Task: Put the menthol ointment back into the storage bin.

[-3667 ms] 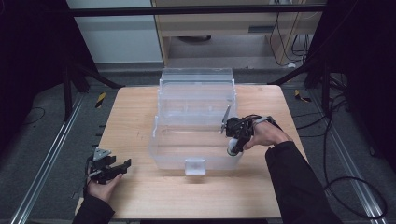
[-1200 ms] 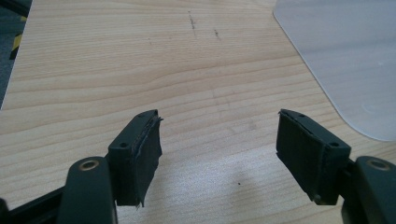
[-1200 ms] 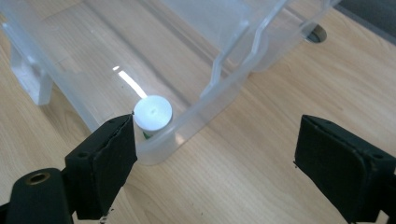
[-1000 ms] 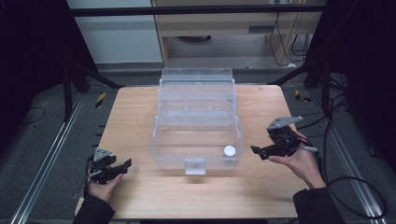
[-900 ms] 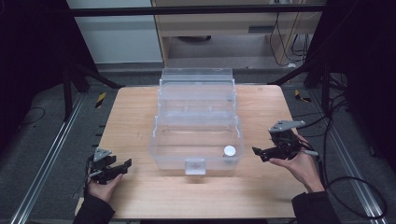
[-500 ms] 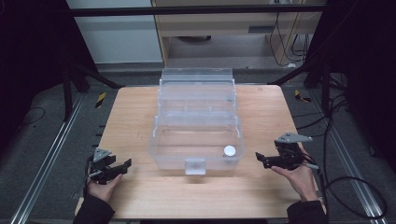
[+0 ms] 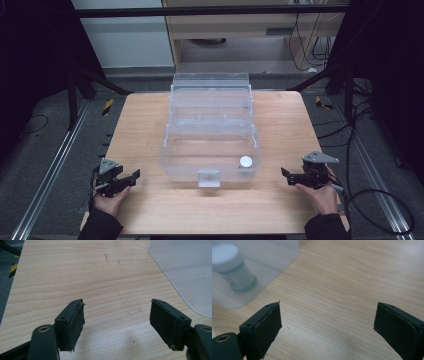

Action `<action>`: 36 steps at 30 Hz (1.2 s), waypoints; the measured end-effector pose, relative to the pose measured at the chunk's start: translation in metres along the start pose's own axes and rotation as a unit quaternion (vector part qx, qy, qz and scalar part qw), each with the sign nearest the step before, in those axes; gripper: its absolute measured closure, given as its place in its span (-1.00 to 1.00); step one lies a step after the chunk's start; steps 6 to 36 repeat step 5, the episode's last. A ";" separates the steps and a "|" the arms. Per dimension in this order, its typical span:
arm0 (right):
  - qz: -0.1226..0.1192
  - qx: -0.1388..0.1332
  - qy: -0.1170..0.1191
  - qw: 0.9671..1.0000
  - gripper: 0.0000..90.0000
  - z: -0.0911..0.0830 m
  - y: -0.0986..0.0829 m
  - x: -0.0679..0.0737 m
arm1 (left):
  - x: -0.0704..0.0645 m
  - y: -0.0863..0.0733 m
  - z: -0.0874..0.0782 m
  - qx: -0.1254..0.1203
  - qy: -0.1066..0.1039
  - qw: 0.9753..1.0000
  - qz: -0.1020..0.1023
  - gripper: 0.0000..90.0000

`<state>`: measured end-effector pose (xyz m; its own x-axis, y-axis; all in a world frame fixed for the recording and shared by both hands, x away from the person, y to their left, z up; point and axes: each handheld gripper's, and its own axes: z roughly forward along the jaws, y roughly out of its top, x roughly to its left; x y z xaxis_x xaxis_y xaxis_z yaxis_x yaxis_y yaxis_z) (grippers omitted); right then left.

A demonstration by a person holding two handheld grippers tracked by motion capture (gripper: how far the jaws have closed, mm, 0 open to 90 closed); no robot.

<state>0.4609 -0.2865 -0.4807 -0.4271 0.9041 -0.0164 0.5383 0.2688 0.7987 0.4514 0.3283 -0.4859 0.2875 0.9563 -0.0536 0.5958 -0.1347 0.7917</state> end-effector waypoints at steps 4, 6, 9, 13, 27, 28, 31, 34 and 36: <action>-0.004 0.018 -0.008 1.000 -0.85 0.003 -0.004 -0.002 | 0.001 -0.001 0.001 0.001 0.004 1.000 0.000 -0.41; -0.004 0.018 -0.007 1.000 -0.85 0.003 -0.005 -0.003 | 0.001 -0.001 0.001 0.002 0.004 1.000 0.000 -0.41; -0.004 0.018 -0.007 1.000 -0.85 0.003 -0.005 -0.003 | 0.001 -0.001 0.001 0.002 0.004 1.000 0.000 -0.41; -0.004 0.018 -0.007 1.000 -0.85 0.003 -0.005 -0.003 | 0.001 -0.001 0.001 0.002 0.004 1.000 0.000 -0.41; -0.004 0.018 -0.007 1.000 -0.85 0.003 -0.005 -0.003 | 0.001 -0.001 0.001 0.002 0.004 1.000 0.000 -0.41; -0.004 0.018 -0.007 1.000 -0.85 0.003 -0.005 -0.003 | 0.001 -0.001 0.001 0.002 0.004 1.000 0.000 -0.41; -0.004 0.018 -0.007 1.000 -0.85 0.003 -0.005 -0.003 | 0.001 -0.001 0.001 0.002 0.004 1.000 0.000 -0.41; -0.004 0.018 -0.007 1.000 -0.85 0.003 -0.005 -0.003 | 0.001 -0.001 0.001 0.002 0.004 1.000 0.000 -0.41; -0.004 0.018 -0.007 1.000 -0.85 0.003 -0.005 -0.003 | 0.001 -0.001 0.001 0.002 0.004 1.000 0.000 -0.41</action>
